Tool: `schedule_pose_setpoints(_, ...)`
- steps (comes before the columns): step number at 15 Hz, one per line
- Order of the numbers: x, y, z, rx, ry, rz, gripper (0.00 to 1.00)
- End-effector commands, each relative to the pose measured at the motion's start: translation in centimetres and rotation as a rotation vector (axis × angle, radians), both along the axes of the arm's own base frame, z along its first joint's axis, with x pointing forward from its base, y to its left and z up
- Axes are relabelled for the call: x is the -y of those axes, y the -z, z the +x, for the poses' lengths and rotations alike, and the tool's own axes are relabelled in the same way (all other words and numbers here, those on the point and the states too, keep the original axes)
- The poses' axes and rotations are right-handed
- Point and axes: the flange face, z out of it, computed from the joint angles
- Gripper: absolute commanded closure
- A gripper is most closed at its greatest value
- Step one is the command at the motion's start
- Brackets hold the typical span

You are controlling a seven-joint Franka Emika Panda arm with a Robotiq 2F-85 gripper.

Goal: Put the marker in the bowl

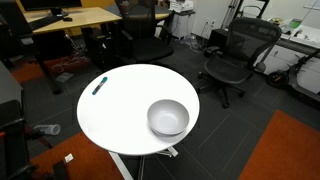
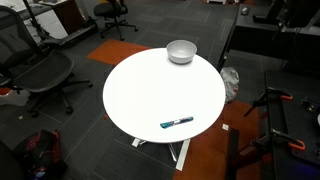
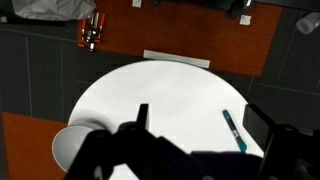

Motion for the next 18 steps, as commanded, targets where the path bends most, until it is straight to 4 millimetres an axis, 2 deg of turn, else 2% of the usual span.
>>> schedule_pose_setpoints(1,-1.8,0.6,2.2,0.048,-0.094,0.009,0.00)
schedule_pose_setpoints(9,-6.9,4.9,6.4,0.225,-0.259,0.085,0.00)
schedule_pose_setpoints(15,-10.8,10.9,8.7,0.215,-0.404,0.149,0.00)
schedule_pose_setpoints(18,-11.9,13.6,9.8,0.190,-0.461,0.172,0.00)
